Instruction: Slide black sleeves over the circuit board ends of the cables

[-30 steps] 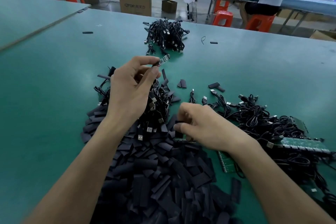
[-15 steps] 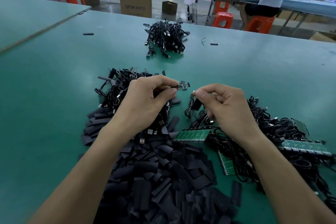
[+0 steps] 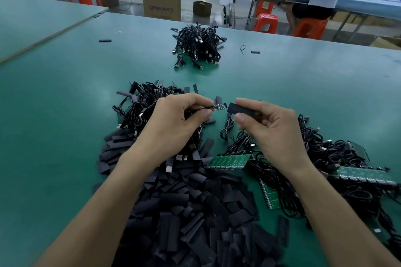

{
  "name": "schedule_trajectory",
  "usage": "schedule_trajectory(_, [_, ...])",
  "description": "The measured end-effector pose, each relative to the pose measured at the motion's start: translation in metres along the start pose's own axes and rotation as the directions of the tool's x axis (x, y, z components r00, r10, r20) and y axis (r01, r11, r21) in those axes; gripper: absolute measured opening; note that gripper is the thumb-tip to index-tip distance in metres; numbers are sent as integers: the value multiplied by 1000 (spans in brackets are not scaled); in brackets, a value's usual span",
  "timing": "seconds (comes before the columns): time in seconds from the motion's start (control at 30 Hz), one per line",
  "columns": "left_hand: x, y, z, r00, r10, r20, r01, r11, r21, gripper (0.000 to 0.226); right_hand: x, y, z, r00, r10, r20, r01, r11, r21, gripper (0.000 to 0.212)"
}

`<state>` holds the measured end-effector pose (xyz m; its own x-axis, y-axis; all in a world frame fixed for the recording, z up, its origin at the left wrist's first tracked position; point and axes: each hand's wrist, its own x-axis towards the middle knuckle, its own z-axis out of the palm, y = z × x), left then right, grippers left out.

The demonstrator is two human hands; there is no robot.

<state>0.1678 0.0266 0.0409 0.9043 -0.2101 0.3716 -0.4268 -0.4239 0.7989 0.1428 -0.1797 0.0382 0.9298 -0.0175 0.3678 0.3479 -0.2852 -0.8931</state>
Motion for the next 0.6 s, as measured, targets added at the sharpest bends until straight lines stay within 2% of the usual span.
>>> schedule_trajectory(0.17, [-1,0,0,1000,-1,2,1,1000,9,18,-1,2,3,1000,5,-27,-7,999,-52,27])
schedule_trajectory(0.43, [-1,1,0,1000,-1,7,1,1000,17,18,0,1,7,998,-6,-59,5,1000,-9,23])
schedule_trajectory(0.6, [-1,2,0,1000,9,14,-9,1000,6,17,1,1,8,994,-31,-102,27,999,-45,18])
